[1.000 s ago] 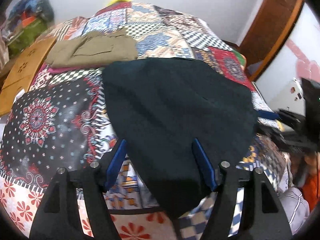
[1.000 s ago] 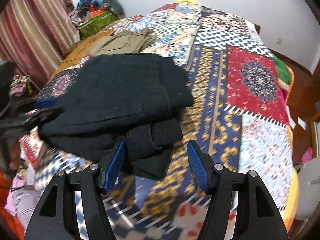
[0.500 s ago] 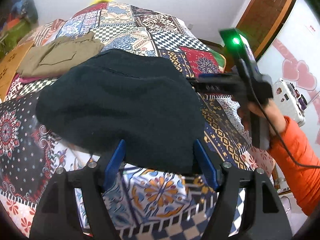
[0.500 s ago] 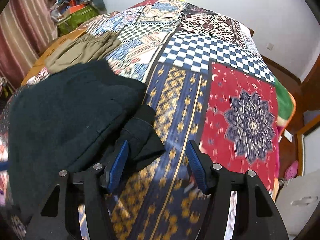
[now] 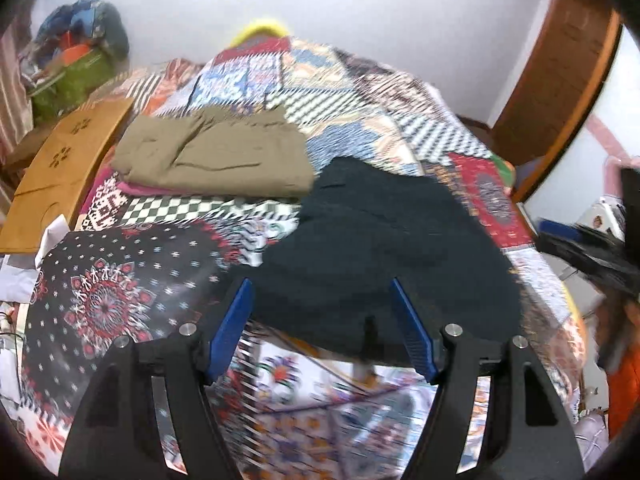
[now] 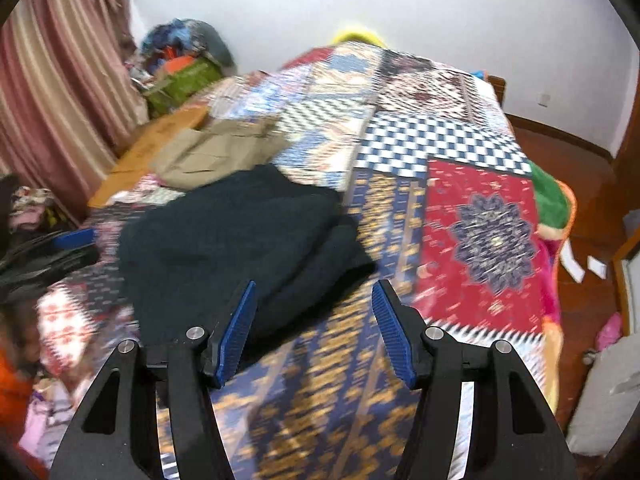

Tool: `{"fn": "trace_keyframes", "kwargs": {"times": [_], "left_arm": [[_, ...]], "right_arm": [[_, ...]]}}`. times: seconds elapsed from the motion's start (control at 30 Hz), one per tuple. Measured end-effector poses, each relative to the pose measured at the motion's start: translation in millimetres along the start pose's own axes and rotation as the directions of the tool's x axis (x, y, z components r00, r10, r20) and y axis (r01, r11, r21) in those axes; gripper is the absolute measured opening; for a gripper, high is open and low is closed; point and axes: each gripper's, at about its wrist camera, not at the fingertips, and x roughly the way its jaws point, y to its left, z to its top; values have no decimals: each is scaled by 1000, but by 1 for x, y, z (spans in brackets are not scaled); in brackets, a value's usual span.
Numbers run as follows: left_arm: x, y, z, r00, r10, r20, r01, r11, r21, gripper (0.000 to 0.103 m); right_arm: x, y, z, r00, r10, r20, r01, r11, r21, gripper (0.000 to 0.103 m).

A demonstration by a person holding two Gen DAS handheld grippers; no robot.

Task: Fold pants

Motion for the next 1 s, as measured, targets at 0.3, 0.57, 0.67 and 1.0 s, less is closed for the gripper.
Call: {"fn": "trace_keyframes", "kwargs": {"times": [0.3, 0.57, 0.67, 1.0], "left_arm": [[59, 17, -3, 996, -26, -82, 30, 998, 47, 70], [55, 21, -15, 986, -111, -121, 109, 994, -20, 44], [45, 11, -22, 985, -116, -129, 115, 993, -20, 39], [17, -37, -50, 972, -194, -132, 195, 981, -6, 37]], "right_arm": [[37, 58, -33, 981, 144, -133, -149, 989, -28, 58], [52, 50, -37, 974, 168, -153, -175, 984, -29, 58], [48, 45, -38, 979, 138, -152, -148, 987, -59, 58], [38, -13, -32, 989, -27, -146, 24, 999, -26, 56]]}}
